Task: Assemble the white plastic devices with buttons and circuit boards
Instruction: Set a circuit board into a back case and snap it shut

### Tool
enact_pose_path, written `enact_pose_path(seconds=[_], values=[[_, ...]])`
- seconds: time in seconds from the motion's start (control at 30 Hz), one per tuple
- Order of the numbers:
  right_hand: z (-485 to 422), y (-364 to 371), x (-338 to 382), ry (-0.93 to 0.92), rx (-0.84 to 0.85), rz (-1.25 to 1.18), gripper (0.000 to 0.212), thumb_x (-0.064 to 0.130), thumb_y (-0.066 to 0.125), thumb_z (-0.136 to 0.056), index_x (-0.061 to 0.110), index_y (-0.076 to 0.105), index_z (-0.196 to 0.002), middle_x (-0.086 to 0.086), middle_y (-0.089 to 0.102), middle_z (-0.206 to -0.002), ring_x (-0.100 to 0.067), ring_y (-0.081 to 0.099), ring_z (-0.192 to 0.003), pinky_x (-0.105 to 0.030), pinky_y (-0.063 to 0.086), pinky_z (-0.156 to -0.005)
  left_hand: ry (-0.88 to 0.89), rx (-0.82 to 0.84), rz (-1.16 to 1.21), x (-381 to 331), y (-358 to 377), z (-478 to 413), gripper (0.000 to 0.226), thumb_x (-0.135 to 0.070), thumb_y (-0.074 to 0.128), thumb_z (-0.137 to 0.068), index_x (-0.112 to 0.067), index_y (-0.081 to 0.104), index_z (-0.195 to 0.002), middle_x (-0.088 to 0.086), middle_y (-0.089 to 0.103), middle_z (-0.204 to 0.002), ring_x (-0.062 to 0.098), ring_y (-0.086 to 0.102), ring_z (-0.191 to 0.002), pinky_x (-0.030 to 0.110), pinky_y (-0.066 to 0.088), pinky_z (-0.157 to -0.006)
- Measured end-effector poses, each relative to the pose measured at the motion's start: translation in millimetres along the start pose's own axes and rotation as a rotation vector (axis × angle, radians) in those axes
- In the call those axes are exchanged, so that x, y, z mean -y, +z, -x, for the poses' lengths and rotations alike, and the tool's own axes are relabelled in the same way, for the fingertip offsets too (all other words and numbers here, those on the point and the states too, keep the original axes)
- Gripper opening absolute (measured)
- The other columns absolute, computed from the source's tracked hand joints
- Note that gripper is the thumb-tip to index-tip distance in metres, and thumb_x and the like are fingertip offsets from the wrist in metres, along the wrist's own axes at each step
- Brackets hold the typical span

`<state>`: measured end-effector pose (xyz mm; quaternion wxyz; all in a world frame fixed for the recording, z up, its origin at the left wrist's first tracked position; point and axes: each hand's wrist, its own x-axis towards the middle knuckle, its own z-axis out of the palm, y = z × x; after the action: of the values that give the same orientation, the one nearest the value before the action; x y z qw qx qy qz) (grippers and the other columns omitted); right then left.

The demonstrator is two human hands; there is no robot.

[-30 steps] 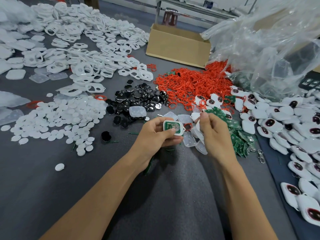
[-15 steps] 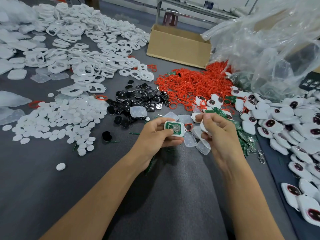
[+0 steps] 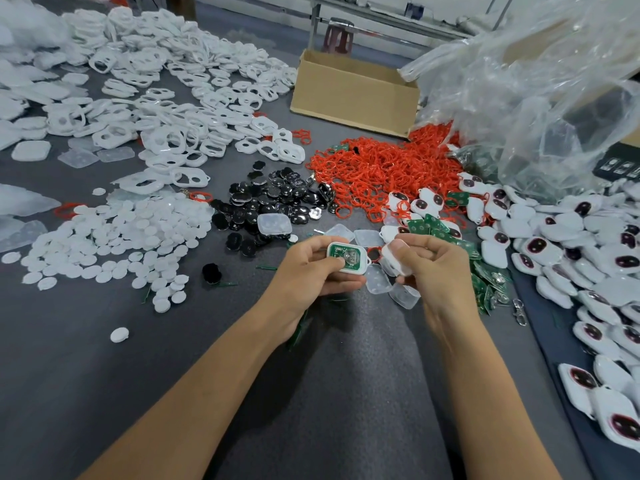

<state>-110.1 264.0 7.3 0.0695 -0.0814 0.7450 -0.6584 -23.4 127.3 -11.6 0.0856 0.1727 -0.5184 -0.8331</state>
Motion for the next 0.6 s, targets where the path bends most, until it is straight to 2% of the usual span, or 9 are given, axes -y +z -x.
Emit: enact_pose_path(seconds=[0.1,0.2,0.27,0.37,0.47,0.53,0.6], values=[[3,2,2,-0.029,0.013,-0.056,0.008,0.006,0.063,-0.089,0.000,0.063,-0.094,-0.012,0.070,-0.075,-0.021,0.068,-0.063,-0.023,0.050,-0.042,-0.002,-0.003,0.004,0,0,-1,0.022,0.007,0.046,-0.095,-0.005,0.060,-0.108,0.018,0.070,-0.097,0.024,0.072,-0.073,0.026,0.059,-0.064],[5,5,5,-0.025,0.050,-0.101,0.012,0.014,0.051,-0.097,0.002,0.050,-0.099,-0.014,0.069,-0.082,-0.020,0.069,-0.059,-0.022,0.046,-0.038,-0.001,0.001,0.005,0,-1,-1,0.023,0.007,0.046,-0.095,-0.002,0.059,-0.112,0.019,0.069,-0.099,0.024,0.072,-0.072,0.026,0.059,-0.063],[4,5,5,0.000,0.063,-0.107,0.013,0.017,0.046,-0.100,0.004,0.046,-0.102,-0.013,0.068,-0.082,-0.015,0.059,-0.050,-0.021,0.042,-0.041,0.000,0.004,0.010,0,-1,-1,0.024,0.008,0.045,-0.095,-0.001,0.058,-0.112,0.019,0.069,-0.098,0.024,0.072,-0.071,0.026,0.059,-0.064],[0,4,3,0.086,0.086,-0.138,0.019,0.019,0.043,-0.101,0.003,0.044,-0.111,-0.005,0.060,-0.070,-0.009,0.043,-0.043,-0.022,0.038,-0.046,0.001,0.006,0.009,0,-1,-1,0.023,0.008,0.044,-0.095,-0.003,0.059,-0.109,0.018,0.069,-0.098,0.023,0.072,-0.072,0.026,0.060,-0.065],[-1,7,3,0.133,0.115,-0.147,0.033,0.029,0.045,-0.100,0.001,0.043,-0.117,-0.001,0.055,-0.066,-0.012,0.040,-0.051,-0.023,0.037,-0.052,-0.001,0.007,0.007,0,-1,-1,0.023,0.007,0.045,-0.095,-0.002,0.059,-0.111,0.019,0.069,-0.100,0.024,0.072,-0.073,0.026,0.059,-0.064],[-1,10,5,0.149,0.113,-0.184,0.026,0.031,0.042,-0.100,0.006,0.039,-0.109,-0.003,0.056,-0.072,-0.011,0.040,-0.055,-0.023,0.035,-0.055,-0.005,0.009,0.006,1,-2,-2,0.023,0.007,0.045,-0.095,-0.002,0.058,-0.113,0.019,0.069,-0.101,0.024,0.072,-0.074,0.025,0.059,-0.063],[-2,11,5,0.186,0.109,-0.225,0.022,0.028,0.037,-0.103,0.007,0.038,-0.110,-0.005,0.053,-0.074,-0.011,0.038,-0.056,-0.025,0.033,-0.057,-0.007,0.009,0.006,1,-2,-2,0.023,0.007,0.046,-0.095,-0.002,0.058,-0.113,0.019,0.069,-0.101,0.024,0.073,-0.074,0.025,0.058,-0.063]])
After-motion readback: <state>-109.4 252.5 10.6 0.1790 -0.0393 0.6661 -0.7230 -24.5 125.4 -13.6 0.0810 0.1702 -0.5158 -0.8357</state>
